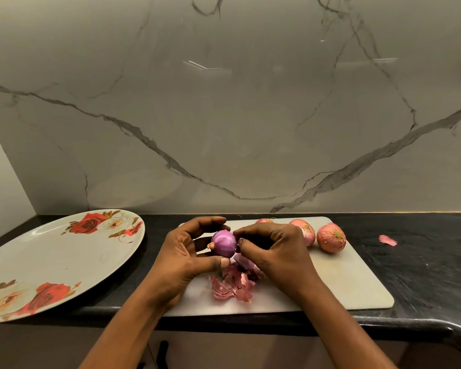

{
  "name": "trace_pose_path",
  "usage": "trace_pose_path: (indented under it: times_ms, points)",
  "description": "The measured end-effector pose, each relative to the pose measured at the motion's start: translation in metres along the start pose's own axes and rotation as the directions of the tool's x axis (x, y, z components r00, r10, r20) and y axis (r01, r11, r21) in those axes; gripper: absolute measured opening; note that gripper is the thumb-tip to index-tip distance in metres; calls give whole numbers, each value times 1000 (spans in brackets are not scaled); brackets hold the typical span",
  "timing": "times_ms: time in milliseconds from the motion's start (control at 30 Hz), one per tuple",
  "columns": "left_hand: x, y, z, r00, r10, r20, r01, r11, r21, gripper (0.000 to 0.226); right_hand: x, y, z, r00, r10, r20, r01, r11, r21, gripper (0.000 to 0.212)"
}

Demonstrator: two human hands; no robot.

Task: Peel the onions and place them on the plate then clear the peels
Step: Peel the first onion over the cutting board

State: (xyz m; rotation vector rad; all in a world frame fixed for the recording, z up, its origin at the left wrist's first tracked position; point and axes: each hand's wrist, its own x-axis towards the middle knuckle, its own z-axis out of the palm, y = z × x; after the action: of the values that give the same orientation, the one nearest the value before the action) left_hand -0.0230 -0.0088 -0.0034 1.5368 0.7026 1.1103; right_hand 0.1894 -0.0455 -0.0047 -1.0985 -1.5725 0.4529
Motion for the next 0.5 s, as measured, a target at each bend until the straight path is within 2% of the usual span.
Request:
trace_pose_path:
  times_ms: [133,233,500]
  points:
    - [0,1,0,1000,14,6,-14,999,-47,74,0,-3,0,999,9,34,-11,998,55,29]
    - [0,1,-1,1000,17,-4,-17,996,-89,76,0,-5,-1,996,-11,89,8,999,31,28]
    - [2,1,-3,1000,14,-8,-15,992,-129,86,0,-1,-1,997,-44,63,45,999,-14,21]
